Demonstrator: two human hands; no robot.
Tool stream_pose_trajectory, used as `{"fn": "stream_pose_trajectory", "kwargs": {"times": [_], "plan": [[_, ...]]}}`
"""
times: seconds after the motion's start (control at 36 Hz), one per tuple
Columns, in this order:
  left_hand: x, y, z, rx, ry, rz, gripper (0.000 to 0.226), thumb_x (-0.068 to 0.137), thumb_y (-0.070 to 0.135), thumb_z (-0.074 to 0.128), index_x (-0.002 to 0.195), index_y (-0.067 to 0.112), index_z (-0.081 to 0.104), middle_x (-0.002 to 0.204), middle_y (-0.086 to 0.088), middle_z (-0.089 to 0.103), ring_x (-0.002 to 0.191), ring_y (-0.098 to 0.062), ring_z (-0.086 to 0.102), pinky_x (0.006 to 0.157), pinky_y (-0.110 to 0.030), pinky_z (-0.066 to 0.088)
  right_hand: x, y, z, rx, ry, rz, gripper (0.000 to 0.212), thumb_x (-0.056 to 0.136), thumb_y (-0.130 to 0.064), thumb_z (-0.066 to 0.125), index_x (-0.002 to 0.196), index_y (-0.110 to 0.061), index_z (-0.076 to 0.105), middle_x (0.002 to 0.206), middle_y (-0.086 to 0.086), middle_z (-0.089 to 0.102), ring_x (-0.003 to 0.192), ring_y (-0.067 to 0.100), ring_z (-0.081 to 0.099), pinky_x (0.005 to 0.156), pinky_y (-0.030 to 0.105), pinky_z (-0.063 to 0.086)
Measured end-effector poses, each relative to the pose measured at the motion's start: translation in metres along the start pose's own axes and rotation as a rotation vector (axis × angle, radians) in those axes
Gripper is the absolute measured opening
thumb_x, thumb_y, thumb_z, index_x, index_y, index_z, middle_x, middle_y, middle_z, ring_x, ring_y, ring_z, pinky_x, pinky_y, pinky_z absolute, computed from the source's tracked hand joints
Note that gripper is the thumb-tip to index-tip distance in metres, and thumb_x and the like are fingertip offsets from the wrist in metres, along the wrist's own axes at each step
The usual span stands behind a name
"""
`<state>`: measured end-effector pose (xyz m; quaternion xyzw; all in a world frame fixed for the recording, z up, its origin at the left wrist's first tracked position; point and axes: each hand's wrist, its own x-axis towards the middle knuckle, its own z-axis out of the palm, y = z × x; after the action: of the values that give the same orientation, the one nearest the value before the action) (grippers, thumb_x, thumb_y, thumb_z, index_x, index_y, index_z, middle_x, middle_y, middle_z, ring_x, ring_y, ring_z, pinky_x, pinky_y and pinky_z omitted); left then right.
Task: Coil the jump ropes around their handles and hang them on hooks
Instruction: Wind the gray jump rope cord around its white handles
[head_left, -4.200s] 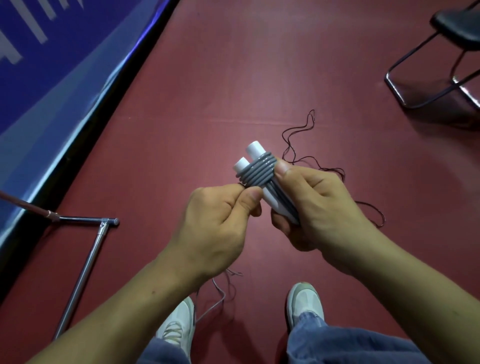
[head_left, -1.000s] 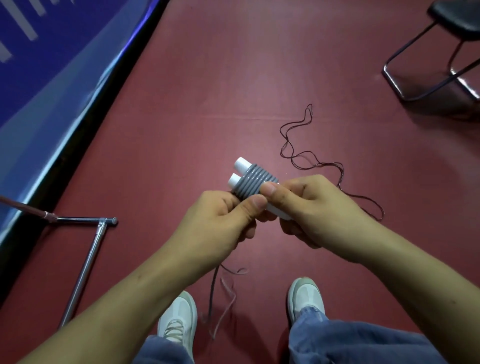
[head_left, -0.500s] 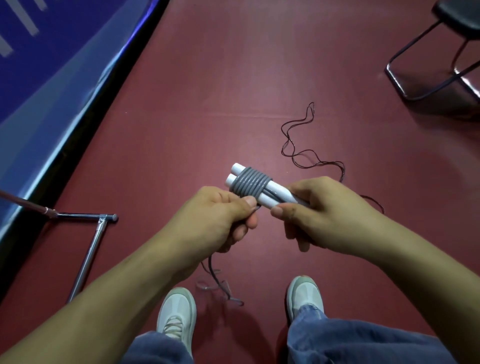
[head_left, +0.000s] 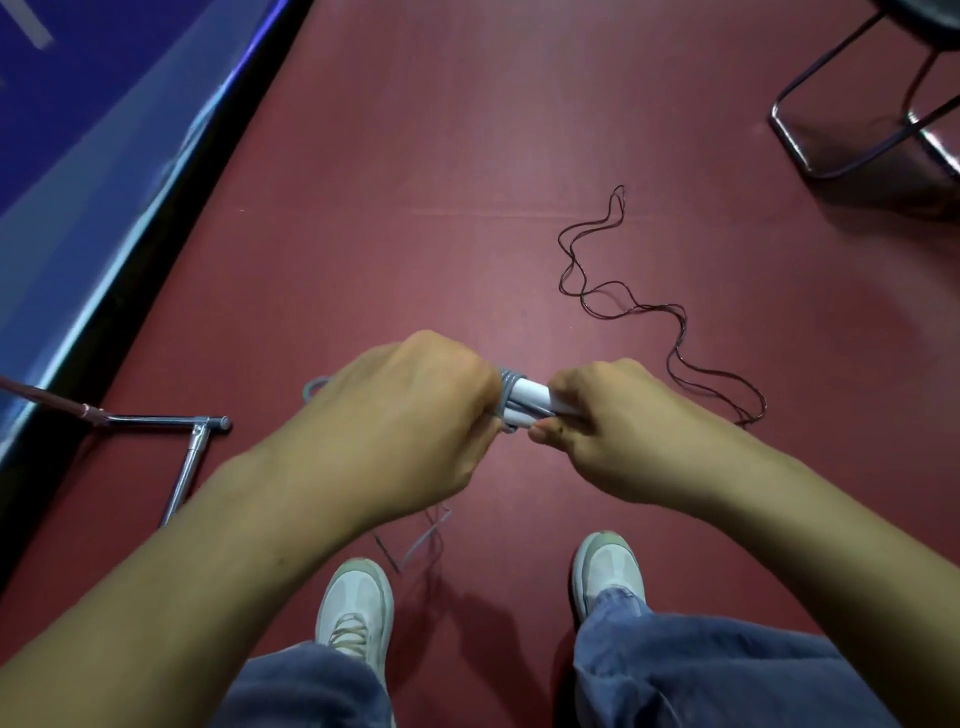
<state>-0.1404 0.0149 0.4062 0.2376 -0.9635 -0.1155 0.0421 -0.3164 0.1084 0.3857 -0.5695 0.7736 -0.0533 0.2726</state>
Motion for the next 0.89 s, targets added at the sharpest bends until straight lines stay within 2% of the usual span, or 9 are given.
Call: {"fn": "stream_pose_trajectory", "kwargs": {"times": [0.11, 0.19, 0.31, 0.42, 0.47, 0.61, 0.67, 0.78, 0.89], "plan": [[0.006, -0.007, -0.003, 0.016, 0.009, 0.071, 0.019, 0.095, 0.033, 0.061, 0.086, 0.018, 0.067, 0.08, -0.002, 0.059, 0.074, -0.034, 0.059, 0.062, -0.046, 0.051, -0.002, -0.003, 0.0, -0.01, -0.063, -0.041, 0.039, 0.098, -0.038, 0.063, 0.07, -0.018, 0.045, 0.068, 0.006, 0.052, 0.06, 0.03, 0.046, 0.052, 0.035, 0.034], [0.008, -0.014, 0.002, -0.036, 0.061, 0.178, 0.007, 0.087, 0.024, 0.069, 0.083, 0.019, 0.073, 0.077, 0.001, 0.062, 0.067, -0.032, 0.06, 0.057, -0.045, 0.051, -0.004, -0.007, 0.001, -0.03, -0.105, -0.076, 0.038, 0.095, -0.041, 0.064, 0.071, -0.018, 0.047, 0.069, 0.004, 0.053, 0.061, 0.029, 0.049, 0.053, 0.037, 0.038], [0.012, -0.026, 0.009, -0.134, 0.061, 0.205, 0.018, 0.083, 0.03, 0.06, 0.077, 0.02, 0.073, 0.073, 0.006, 0.06, 0.064, -0.024, 0.059, 0.056, -0.042, 0.05, -0.009, -0.013, 0.002, -0.071, -0.081, -0.147, 0.041, 0.091, -0.048, 0.061, 0.07, -0.016, 0.046, 0.063, 0.002, 0.05, 0.055, 0.029, 0.048, 0.05, 0.041, 0.039], [0.016, -0.032, 0.007, -0.32, 0.022, 0.15, 0.016, 0.078, 0.035, 0.068, 0.075, 0.021, 0.076, 0.066, 0.016, 0.055, 0.065, -0.002, 0.056, 0.06, -0.028, 0.047, -0.014, -0.016, 0.002, -0.072, -0.016, -0.226, 0.043, 0.087, -0.047, 0.056, 0.069, -0.011, 0.043, 0.057, 0.007, 0.046, 0.054, 0.034, 0.046, 0.048, 0.049, 0.039], [0.015, -0.034, 0.004, -0.387, -0.015, 0.118, 0.016, 0.076, 0.038, 0.071, 0.074, 0.024, 0.077, 0.065, 0.017, 0.059, 0.066, 0.0, 0.059, 0.06, -0.022, 0.044, -0.016, -0.017, 0.001, -0.058, -0.02, -0.247, 0.043, 0.087, -0.045, 0.057, 0.068, -0.009, 0.042, 0.057, 0.01, 0.045, 0.053, 0.033, 0.042, 0.048, 0.05, 0.037], [0.014, -0.037, 0.0, -0.552, -0.098, 0.049, 0.016, 0.073, 0.04, 0.075, 0.074, 0.024, 0.078, 0.069, 0.011, 0.067, 0.068, -0.009, 0.065, 0.06, -0.024, 0.046, -0.021, -0.021, -0.004, 0.056, -0.079, -0.284, 0.043, 0.09, -0.041, 0.061, 0.067, -0.008, 0.045, 0.059, 0.012, 0.043, 0.047, 0.014, 0.029, 0.048, 0.044, 0.032], [0.014, -0.037, -0.001, -0.619, -0.104, 0.024, 0.014, 0.072, 0.037, 0.076, 0.074, 0.024, 0.078, 0.069, 0.006, 0.07, 0.066, -0.012, 0.065, 0.061, -0.028, 0.047, -0.023, -0.021, -0.006, 0.106, -0.098, -0.312, 0.044, 0.091, -0.041, 0.06, 0.066, -0.008, 0.045, 0.055, 0.006, 0.037, 0.048, 0.012, 0.029, 0.048, 0.041, 0.03], [0.01, -0.038, -0.005, -0.802, -0.144, -0.017, 0.003, 0.072, 0.03, 0.08, 0.073, 0.029, 0.077, 0.074, 0.003, 0.075, 0.071, -0.01, 0.068, 0.067, -0.024, 0.05, -0.026, -0.021, -0.008, 0.193, -0.12, -0.364, 0.052, 0.091, -0.049, 0.063, 0.065, -0.008, 0.043, 0.054, -0.003, 0.032, 0.047, 0.01, 0.027, 0.046, 0.034, 0.026], [0.005, -0.041, -0.007, -0.978, -0.208, -0.051, 0.011, 0.077, 0.024, 0.084, 0.08, 0.016, 0.076, 0.073, 0.001, 0.072, 0.068, -0.011, 0.062, 0.066, -0.026, 0.05, -0.032, -0.024, -0.008, 0.282, -0.1, -0.433, 0.052, 0.087, -0.053, 0.062, 0.06, -0.015, 0.04, 0.052, -0.006, 0.031, 0.046, 0.009, 0.028, 0.044, 0.028, 0.024]]}}
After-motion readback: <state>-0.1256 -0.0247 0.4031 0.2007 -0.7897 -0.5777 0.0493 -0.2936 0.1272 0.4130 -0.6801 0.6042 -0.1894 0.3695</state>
